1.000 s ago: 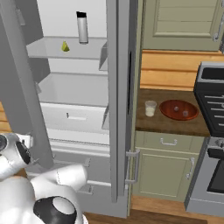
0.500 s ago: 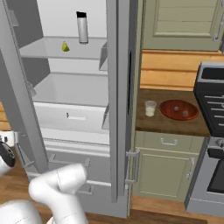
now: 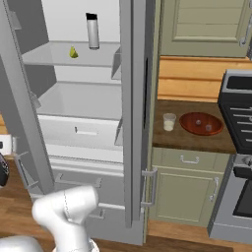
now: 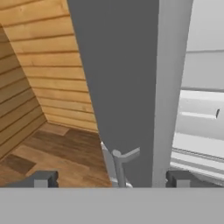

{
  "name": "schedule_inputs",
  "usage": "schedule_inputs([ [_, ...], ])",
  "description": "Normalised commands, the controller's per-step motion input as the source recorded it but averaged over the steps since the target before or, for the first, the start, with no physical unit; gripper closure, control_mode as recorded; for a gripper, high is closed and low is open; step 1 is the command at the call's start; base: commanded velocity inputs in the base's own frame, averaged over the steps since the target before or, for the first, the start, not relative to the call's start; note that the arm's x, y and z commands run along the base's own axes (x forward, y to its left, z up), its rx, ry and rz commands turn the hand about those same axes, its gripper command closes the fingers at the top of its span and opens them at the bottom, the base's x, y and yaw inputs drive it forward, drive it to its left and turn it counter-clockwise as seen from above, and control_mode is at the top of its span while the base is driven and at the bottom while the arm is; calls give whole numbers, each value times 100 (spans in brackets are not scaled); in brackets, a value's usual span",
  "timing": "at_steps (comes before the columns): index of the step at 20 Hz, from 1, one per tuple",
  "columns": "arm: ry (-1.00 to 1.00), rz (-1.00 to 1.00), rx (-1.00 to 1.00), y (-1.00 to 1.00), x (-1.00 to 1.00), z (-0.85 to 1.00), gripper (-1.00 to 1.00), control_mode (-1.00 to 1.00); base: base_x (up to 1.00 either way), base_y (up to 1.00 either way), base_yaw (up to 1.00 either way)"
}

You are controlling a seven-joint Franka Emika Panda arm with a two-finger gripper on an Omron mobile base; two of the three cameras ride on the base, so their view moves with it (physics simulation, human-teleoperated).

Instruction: Grab a lemon wedge from the fridge and one ice cube from the ice bowl, and put them in the glass of lemonade.

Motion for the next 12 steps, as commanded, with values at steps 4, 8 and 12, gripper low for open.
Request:
schedule_inputs([
  [4,22,0,-6,-43,-43,100,-100,-100,0,0,0],
  [8,23,0,-6,-49,-29,100,-100,-100,0,0,0],
  [12,16,0,-2,-64,-7,48,-100,-100,0,0,0],
])
